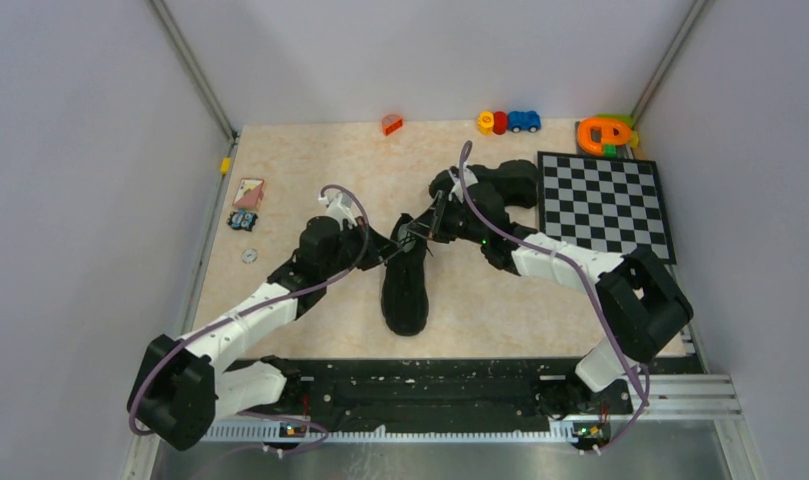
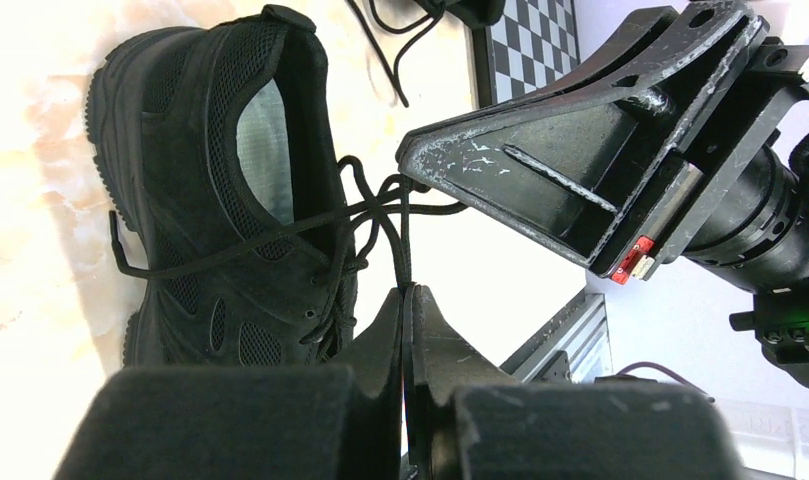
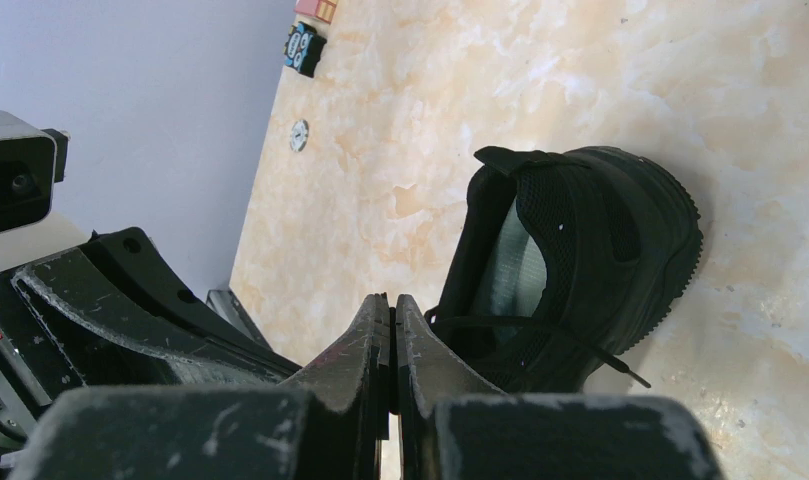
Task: Tie the shoes
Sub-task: Cross the shoelace with the shoelace.
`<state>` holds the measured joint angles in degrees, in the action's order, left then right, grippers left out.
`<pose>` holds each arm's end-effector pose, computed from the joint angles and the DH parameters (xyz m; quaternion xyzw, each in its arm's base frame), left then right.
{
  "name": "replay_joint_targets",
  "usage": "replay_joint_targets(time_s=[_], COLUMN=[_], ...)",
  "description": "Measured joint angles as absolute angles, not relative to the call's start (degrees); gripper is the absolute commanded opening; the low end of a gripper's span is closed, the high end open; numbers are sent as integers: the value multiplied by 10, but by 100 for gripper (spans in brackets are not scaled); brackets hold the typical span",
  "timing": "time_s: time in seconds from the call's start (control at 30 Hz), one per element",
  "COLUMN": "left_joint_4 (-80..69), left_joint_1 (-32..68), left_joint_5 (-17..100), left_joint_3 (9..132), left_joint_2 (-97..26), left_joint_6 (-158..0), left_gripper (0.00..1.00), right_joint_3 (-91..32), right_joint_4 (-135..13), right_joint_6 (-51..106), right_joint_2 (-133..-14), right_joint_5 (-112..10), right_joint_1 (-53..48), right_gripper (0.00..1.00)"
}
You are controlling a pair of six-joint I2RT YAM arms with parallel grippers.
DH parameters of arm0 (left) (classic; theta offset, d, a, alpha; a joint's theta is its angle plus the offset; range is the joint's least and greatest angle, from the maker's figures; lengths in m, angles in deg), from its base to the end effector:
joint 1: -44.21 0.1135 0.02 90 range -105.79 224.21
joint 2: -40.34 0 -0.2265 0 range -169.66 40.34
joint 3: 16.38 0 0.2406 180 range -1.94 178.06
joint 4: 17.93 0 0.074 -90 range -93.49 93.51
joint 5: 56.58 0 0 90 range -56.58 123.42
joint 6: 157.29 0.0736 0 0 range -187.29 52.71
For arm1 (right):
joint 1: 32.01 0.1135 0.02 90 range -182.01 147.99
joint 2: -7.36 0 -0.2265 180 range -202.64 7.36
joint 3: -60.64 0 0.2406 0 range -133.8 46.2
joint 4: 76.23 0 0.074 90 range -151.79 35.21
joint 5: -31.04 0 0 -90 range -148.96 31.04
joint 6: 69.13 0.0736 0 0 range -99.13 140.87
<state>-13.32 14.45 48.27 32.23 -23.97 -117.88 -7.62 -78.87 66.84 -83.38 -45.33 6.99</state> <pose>0.2420 -0.1601 0.2021 -0.0745 0.8138 -0.4465 0.3645 0.2861 0.2540 0.1986 -0.0187 0.8152 0.4570 0.3552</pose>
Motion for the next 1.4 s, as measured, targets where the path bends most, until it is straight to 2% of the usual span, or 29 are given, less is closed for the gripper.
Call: replay_joint_targets(time_s=[0.23, 0.73, 1.4], left_joint_4=[-138, -214, -224], left_joint_1=[145, 132, 127], left_joint_5=[499, 559, 489], left_joint_3=[322, 340, 373], left_joint_2=[-243, -361, -409], left_joint_6=[-1178, -1189, -1154], left_gripper=[0, 0, 0], right_joint_3=[-81, -83, -98], right_joint_4=[-784, -759, -727], right_joint_6=[668, 659, 669], right_joint_2=[-829, -826, -817], right_joint_5=[-449, -445, -464], right_joint_1=[70, 70, 74], right_gripper=[0, 0, 0])
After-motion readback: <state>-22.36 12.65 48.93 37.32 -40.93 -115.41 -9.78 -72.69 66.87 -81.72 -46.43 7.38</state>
